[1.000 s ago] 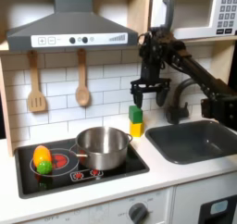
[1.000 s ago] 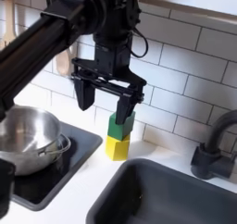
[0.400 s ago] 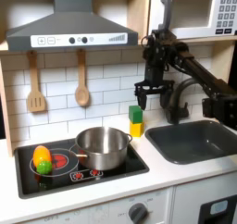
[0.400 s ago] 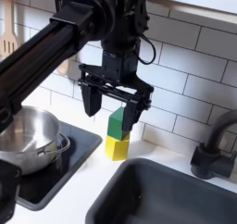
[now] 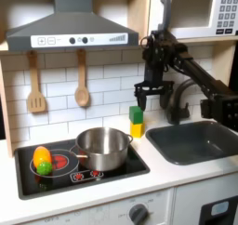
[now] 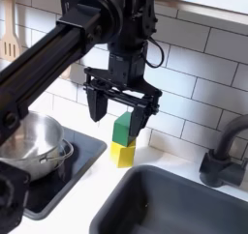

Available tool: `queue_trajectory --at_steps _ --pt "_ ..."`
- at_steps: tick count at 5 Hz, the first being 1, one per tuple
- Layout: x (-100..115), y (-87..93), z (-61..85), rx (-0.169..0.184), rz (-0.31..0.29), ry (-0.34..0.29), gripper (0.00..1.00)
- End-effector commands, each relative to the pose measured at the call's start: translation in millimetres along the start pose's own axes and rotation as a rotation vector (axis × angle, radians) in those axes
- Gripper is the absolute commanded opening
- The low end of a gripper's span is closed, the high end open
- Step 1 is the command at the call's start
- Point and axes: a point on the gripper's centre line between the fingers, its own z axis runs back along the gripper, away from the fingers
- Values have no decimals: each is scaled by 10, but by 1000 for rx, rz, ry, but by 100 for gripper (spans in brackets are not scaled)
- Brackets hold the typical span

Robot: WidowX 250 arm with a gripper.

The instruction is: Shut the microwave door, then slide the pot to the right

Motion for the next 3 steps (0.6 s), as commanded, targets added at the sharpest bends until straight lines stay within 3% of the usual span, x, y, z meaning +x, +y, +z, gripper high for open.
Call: queue_trajectory --at_steps 1,3 --pt "176 13 -68 -9 23 11 100" --pt "188 15 -68 -3 32 14 100"
